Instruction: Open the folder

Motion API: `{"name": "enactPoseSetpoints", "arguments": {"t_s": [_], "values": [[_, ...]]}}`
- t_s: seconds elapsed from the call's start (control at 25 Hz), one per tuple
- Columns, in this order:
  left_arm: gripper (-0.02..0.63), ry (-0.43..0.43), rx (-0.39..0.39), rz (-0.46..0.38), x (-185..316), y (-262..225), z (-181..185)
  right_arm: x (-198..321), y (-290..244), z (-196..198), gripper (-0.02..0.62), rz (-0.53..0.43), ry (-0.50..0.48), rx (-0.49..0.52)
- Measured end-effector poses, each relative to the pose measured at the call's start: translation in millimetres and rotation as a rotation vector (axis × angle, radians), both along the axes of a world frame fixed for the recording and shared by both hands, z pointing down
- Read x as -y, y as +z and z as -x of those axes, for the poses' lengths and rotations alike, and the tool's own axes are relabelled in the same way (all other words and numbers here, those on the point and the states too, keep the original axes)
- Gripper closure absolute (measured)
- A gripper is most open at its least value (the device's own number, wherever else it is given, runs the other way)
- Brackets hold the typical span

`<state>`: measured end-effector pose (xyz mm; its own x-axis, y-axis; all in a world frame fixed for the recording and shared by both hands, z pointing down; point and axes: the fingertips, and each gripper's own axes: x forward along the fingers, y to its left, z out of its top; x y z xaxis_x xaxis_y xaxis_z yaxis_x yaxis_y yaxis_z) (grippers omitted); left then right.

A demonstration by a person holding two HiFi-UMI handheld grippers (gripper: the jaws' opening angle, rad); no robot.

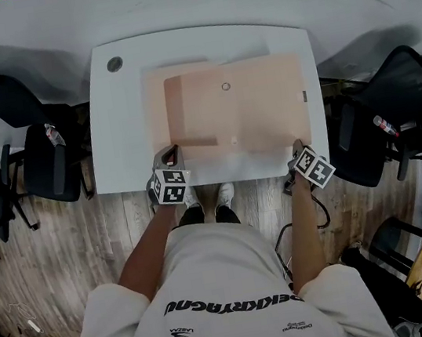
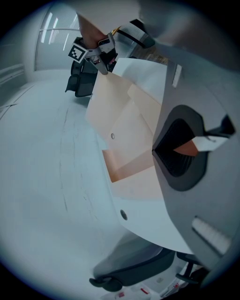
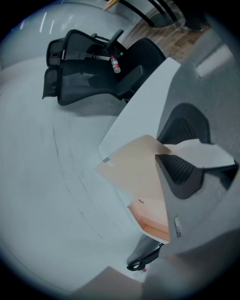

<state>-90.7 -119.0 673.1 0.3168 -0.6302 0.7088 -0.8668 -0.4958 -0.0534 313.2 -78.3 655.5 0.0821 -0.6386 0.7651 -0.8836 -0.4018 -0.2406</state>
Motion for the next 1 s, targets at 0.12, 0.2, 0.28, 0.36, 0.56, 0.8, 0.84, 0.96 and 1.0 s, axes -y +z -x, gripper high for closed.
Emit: {"name": "enactPoseSetpoints", "arguments": {"t_s": [0.12, 0.2, 0.28, 0.36, 0.56, 0.8, 0.84, 0.96, 1.0], "values": [[0.611, 0.0, -0.001, -0.001, -0.6, 0.2, 0.3, -1.1, 2.3, -2.3, 0.514, 0.033, -0.017, -0.063], [0.611, 0.002, 0.003, 0.0, -1.1, 0.6, -0.4, -1.4, 2.3, -4.3, 0.491, 0.069, -0.057, -0.152], [0.611, 0.003, 0.004, 0.001, -0.7, 0.7, -1.0, -0.8, 0.4, -4.5, 0.479, 0.095, -0.09, -0.231], [0.611, 0.003, 0.005, 0.0, 0.0, 1.4, -0.5, 0.1, -0.9, -2.7, 0.474, 0.104, -0.101, -0.267], [0.611, 0.006, 0.013, -0.004, 0.1, 2.3, -0.6, 0.9, -4.4, -2.0, 0.46, 0.098, -0.106, -0.288], [0.611, -0.011, -0.021, 0.0, 1.4, -0.5, 0.5, 4.9, -23.6, 5.8, 0.451, 0.019, -0.129, -0.271], [0.611, -0.013, -0.023, 0.0, 1.5, -0.9, 0.5, 5.4, -27.4, 7.3, 0.451, 0.008, -0.129, -0.263], [0.611, -0.011, -0.019, -0.004, 1.0, -1.2, 0.8, 6.2, -36.8, 12.0, 0.449, -0.019, -0.124, -0.238], [0.611, -0.011, -0.017, -0.005, 1.1, -1.3, 1.3, 6.9, -38.9, 13.7, 0.449, -0.026, -0.124, -0.232]]}}
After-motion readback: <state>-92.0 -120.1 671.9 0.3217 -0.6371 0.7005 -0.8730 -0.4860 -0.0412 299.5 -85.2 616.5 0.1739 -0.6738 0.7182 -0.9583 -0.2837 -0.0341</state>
